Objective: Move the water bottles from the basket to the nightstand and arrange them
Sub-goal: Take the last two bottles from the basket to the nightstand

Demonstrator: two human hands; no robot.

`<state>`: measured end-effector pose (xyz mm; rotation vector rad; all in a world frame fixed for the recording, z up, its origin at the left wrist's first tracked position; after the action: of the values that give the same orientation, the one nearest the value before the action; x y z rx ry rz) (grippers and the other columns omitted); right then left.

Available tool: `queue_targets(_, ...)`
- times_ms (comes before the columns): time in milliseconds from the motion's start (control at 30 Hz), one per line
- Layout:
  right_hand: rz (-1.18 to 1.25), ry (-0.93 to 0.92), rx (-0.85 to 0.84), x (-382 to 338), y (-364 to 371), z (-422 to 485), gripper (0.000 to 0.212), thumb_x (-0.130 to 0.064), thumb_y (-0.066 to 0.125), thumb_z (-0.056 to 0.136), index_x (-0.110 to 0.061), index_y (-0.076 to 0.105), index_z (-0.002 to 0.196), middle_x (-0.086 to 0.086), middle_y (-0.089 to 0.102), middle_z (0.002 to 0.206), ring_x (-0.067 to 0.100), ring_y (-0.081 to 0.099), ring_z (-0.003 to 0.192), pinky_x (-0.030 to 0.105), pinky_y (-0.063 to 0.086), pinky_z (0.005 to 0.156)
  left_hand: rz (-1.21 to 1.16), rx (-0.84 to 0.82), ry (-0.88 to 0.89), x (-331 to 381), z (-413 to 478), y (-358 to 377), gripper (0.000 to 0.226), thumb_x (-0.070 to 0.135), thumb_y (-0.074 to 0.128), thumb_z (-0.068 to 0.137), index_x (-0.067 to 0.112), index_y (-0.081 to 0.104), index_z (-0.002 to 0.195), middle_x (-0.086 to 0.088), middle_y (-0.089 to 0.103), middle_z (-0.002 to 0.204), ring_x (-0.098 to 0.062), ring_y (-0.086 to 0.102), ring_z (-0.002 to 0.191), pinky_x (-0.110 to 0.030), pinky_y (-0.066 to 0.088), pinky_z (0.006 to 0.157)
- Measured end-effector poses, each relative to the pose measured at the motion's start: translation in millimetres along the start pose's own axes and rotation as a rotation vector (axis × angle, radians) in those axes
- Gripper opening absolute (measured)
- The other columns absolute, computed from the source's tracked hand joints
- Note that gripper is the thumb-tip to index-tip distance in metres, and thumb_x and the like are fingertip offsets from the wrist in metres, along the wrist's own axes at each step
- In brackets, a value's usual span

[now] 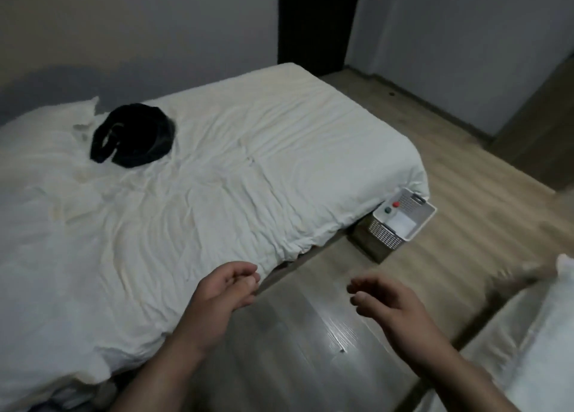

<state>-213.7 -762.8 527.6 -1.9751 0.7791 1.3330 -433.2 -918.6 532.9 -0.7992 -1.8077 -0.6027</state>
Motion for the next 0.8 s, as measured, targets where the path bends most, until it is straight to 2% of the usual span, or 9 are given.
queue_targets(100,0.099,0.042,0.107,22.5,-57.5,-8.7,0.020,0.004,0.062,0.085,-0.013,0.069,0.093,0.002,0.074,0.090,0.013,0.067,0.082,0.020,0.052,0.072,0.082,-0.114,0.014,10.7,13.4,62.9,0.034,0.027,0.061,0.069,0.013,0.069,0.099,-0.007,0.074,0.096,-0.013,0.070,0.089,-0.026,0.057,0.079)
queue_targets(200,0.138,0.062,0.185,37.0,-105.9,-16.9,0.021,0.005,0.062,0.085,-0.012,0.068,0.096,0.003,0.074,0.089,0.012,0.067,0.082,0.018,0.052,0.071,0.137,-0.183,0.028,19.1,24.4,114.5,0.032,0.027,0.061,0.070,0.014,0.069,0.097,-0.006,0.074,0.095,-0.013,0.070,0.089,-0.029,0.055,0.081)
queue_targets(400,0.167,0.050,0.342,48.8,-190.9,-36.3,0.020,-0.001,0.066,0.085,-0.016,0.069,0.097,0.002,0.074,0.094,0.011,0.068,0.086,0.030,0.053,0.080,0.163,-0.284,0.042,18.3,39.7,198.5,0.035,0.024,0.061,0.069,0.010,0.069,0.100,-0.010,0.074,0.096,-0.017,0.071,0.090,-0.023,0.058,0.075)
queue_targets(600,0.123,0.053,0.414,55.0,-242.8,-44.9,0.028,-0.005,0.067,0.085,-0.032,0.071,0.091,0.000,0.073,0.095,0.017,0.067,0.092,0.037,0.053,0.085,0.187,-0.357,0.036,19.2,54.6,252.3,0.039,0.021,0.061,0.067,0.009,0.067,0.104,-0.012,0.073,0.100,-0.020,0.070,0.095,-0.036,0.054,0.088)
queue_targets(667,0.134,0.054,0.428,53.0,-250.3,-38.1,0.025,-0.005,0.067,0.084,-0.029,0.071,0.091,0.000,0.073,0.095,0.017,0.068,0.092,0.039,0.053,0.086,0.199,-0.373,0.046,20.9,64.5,261.2,0.038,0.019,0.062,0.068,0.009,0.067,0.104,-0.012,0.074,0.099,-0.024,0.069,0.097,-0.035,0.055,0.086)
queue_targets(733,0.140,0.056,0.438,49.4,-255.6,-27.0,0.021,-0.005,0.068,0.084,-0.025,0.071,0.091,-0.001,0.074,0.095,0.016,0.068,0.093,0.039,0.054,0.088,0.217,-0.395,0.064,23.4,77.4,268.4,0.029,0.008,0.068,0.075,0.008,0.067,0.104,-0.013,0.073,0.100,-0.028,0.068,0.100,-0.030,0.058,0.080)
queue_targets(800,0.135,0.059,0.447,44.8,-259.9,-12.6,0.019,-0.007,0.068,0.084,-0.024,0.071,0.093,-0.002,0.074,0.096,0.015,0.068,0.093,0.037,0.055,0.088,0.222,-0.403,0.059,25.9,94.1,274.6,0.021,-0.003,0.059,0.087,0.006,0.067,0.104,-0.016,0.072,0.102,-0.029,0.067,0.101,-0.026,0.057,0.078)
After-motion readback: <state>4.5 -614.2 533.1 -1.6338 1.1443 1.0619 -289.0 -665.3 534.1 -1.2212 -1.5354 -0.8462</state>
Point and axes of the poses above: each hand's wrist, its own z-axis towards the middle knuckle, its own y-axis out of the palm, x = y × z, the point moved 5 cm from there along z, towards the middle knuckle
